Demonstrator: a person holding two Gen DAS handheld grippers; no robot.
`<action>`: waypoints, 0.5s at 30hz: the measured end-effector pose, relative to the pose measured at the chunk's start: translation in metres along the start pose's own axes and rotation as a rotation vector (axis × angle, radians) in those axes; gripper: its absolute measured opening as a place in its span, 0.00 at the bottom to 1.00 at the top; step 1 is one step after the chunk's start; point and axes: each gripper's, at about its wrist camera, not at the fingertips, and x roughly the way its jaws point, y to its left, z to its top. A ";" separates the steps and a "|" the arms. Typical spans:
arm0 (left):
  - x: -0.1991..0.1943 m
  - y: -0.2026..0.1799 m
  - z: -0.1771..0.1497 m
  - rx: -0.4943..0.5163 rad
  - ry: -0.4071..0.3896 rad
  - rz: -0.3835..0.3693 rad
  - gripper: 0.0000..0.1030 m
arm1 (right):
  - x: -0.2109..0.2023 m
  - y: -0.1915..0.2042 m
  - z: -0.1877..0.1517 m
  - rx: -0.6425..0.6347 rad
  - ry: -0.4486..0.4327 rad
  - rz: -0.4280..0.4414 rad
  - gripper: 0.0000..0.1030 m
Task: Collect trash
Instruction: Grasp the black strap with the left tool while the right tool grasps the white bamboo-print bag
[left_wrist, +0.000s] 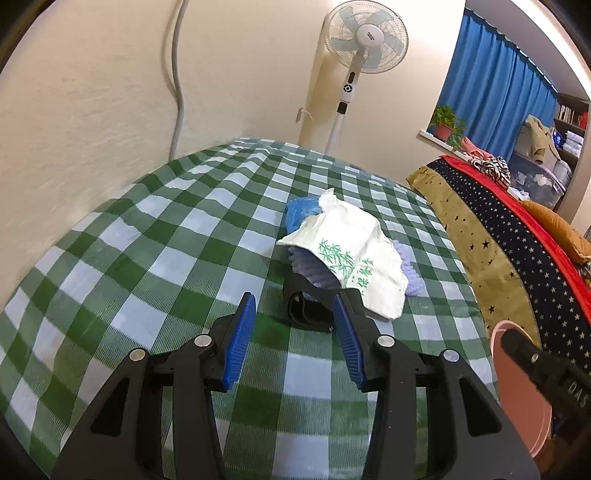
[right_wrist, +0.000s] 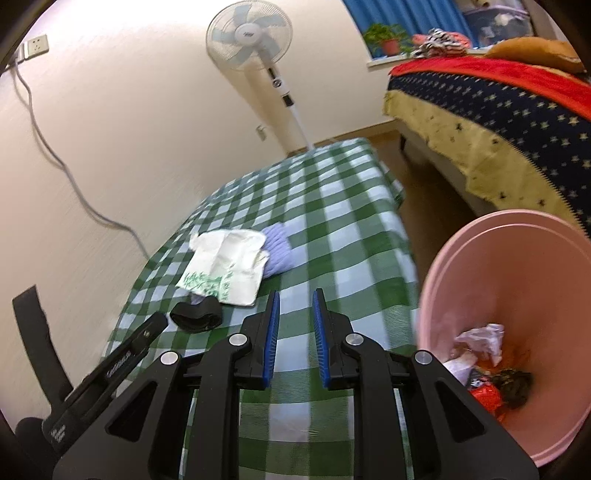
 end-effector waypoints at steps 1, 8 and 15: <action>0.003 0.001 0.001 -0.009 0.006 -0.005 0.42 | 0.003 0.001 0.000 0.000 0.008 0.007 0.19; 0.020 0.005 0.006 -0.034 0.054 -0.046 0.43 | 0.035 0.010 0.004 0.010 0.072 0.074 0.21; 0.032 0.006 0.007 -0.049 0.092 -0.075 0.42 | 0.068 0.014 0.011 0.040 0.122 0.107 0.23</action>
